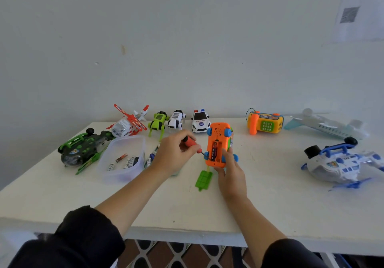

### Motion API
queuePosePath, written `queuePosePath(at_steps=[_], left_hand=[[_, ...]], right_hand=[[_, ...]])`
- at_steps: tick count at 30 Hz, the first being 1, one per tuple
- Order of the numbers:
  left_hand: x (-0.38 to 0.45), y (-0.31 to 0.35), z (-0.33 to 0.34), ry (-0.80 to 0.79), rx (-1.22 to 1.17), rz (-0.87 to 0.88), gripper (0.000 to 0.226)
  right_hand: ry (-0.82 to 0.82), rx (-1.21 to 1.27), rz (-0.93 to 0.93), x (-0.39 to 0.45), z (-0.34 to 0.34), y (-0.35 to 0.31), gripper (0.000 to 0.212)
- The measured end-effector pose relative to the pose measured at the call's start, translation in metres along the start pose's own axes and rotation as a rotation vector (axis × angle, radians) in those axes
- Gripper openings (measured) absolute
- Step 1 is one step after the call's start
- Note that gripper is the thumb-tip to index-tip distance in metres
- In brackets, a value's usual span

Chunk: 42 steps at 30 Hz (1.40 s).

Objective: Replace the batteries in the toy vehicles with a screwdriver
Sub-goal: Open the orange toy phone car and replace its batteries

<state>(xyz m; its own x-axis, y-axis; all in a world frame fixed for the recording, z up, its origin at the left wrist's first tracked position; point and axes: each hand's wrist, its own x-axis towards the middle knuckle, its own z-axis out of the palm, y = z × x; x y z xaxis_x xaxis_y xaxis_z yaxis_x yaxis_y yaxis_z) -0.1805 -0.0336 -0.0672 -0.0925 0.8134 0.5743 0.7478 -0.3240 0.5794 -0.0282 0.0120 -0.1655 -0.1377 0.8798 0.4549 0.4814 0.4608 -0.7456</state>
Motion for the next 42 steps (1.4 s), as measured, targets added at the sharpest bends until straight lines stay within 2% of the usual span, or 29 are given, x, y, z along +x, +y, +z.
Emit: queuePosePath(at_steps=[4, 7, 9, 11, 14, 20, 22, 27, 30, 33, 37, 39, 42], left_hand=[[0.01, 0.008, -0.018, -0.285, 0.26, -0.109, 0.02], [0.01, 0.012, -0.017, -0.437, 0.471, -0.107, 0.031], [0.005, 0.016, -0.012, -0.505, 0.56, -0.104, 0.024], [-0.001, 0.02, -0.009, -0.601, 0.587, -0.158, 0.005], [-0.008, 0.018, -0.002, -0.706, 0.586, -0.268, 0.033], [-0.016, 0.008, 0.003, -0.798, 0.461, -0.463, 0.03], [-0.022, 0.003, 0.009, -0.816, 0.455, -0.476, 0.024], [-0.031, -0.004, 0.024, -0.778, 0.553, -0.386, 0.023], [-0.027, -0.003, 0.019, -0.786, 0.515, -0.454, 0.024], [-0.016, -0.004, 0.012, -0.598, 0.368, -0.507, 0.011], [0.001, 0.002, 0.027, -0.275, 0.165, -0.459, 0.019], [0.006, 0.009, 0.043, -0.21, 0.132, -0.458, 0.025], [0.01, 0.008, 0.064, -0.182, 0.278, -0.45, 0.031]], right_hand=[[-0.007, -0.045, -0.002, 0.0, 0.001, 0.0, 0.051], [-0.006, -0.047, 0.027, 0.0, 0.001, 0.0, 0.049], [-0.016, -0.058, 0.039, 0.001, 0.003, 0.002, 0.049], [-0.026, -0.073, 0.052, 0.003, 0.005, 0.004, 0.051], [-0.015, -0.084, 0.052, 0.003, 0.005, 0.004, 0.052], [0.046, -0.055, 0.041, 0.002, 0.004, 0.003, 0.051], [0.053, -0.051, 0.04, 0.002, 0.005, 0.004, 0.052], [0.106, -0.001, 0.023, 0.003, 0.005, 0.005, 0.053], [0.105, -0.003, 0.003, 0.003, 0.006, 0.004, 0.051], [0.106, 0.003, 0.005, 0.004, 0.006, 0.005, 0.053], [0.088, -0.047, -0.041, 0.003, 0.008, 0.005, 0.054], [0.076, -0.074, -0.058, 0.003, 0.008, 0.005, 0.054], [0.083, -0.073, -0.092, 0.001, 0.009, 0.003, 0.053]])
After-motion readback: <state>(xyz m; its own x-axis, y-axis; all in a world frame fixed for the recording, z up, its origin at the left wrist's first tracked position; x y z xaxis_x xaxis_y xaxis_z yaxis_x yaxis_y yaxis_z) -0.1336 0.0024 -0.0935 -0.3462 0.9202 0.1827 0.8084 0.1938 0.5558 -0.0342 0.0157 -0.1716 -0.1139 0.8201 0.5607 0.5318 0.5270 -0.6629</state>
